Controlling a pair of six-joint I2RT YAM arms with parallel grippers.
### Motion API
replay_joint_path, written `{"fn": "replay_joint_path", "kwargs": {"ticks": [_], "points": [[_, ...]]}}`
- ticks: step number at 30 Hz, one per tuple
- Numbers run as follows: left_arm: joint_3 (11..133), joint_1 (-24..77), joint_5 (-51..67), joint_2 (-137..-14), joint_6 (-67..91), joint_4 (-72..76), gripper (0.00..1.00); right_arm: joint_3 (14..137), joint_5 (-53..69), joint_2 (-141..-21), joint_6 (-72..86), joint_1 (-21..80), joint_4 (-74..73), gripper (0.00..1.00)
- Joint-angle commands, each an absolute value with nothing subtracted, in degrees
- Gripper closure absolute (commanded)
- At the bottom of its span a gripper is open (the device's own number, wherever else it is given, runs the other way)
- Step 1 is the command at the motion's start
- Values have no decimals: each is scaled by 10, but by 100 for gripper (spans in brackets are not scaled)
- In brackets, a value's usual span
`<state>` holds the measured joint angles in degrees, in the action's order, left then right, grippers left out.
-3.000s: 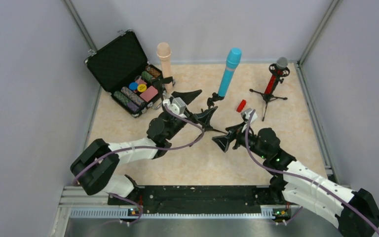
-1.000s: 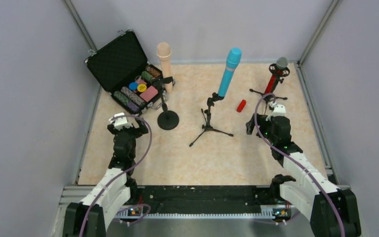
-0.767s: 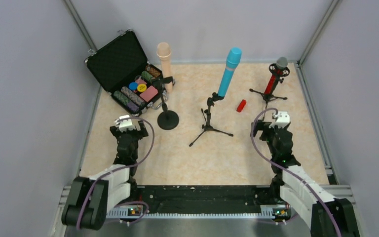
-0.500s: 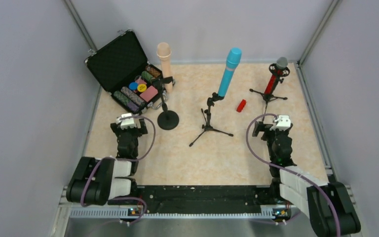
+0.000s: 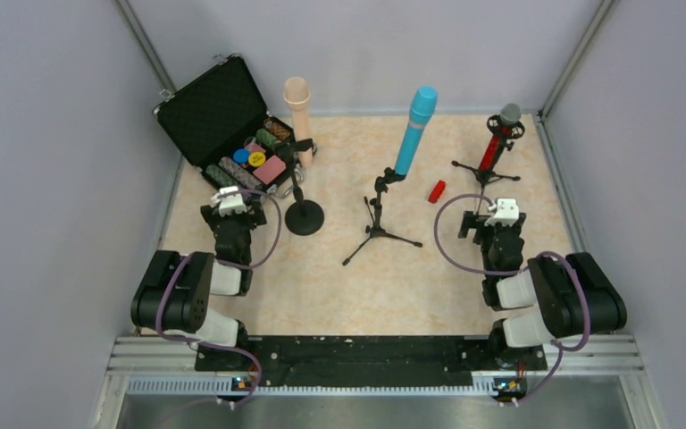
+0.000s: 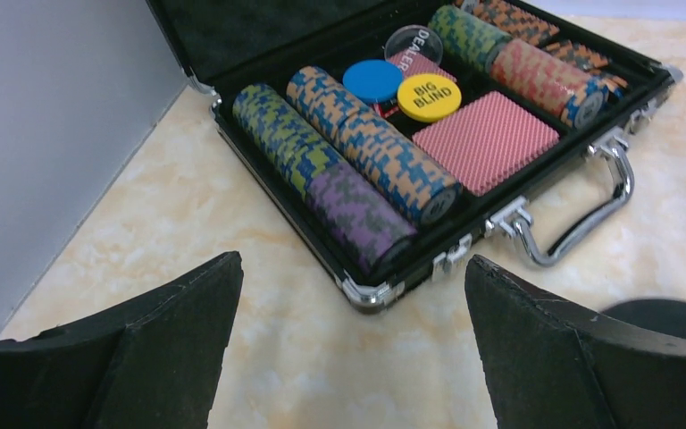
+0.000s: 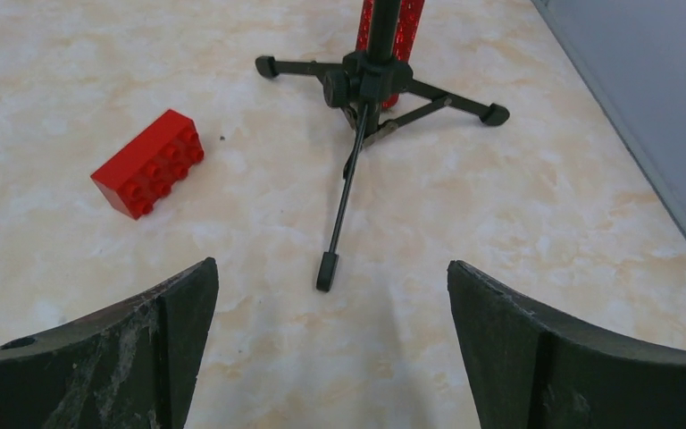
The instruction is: Attach the microphones to the stand
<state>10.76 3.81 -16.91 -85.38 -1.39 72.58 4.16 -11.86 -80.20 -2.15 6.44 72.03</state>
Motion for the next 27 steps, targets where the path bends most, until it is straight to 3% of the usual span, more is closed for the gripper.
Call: {"fn": "replay_joint_path", "kwargs": {"ticks": [1,8,27], "points": [[141,30,-190,-845,-3,680,1,65,-112,-821,-26,55,754,3],[146,29,-189,-848,-2,676,1,97,-228,-834,26,53,714,1],[153,26,-181,-848,-2,663,1,96,-228,-837,25,53,722,1]]}}
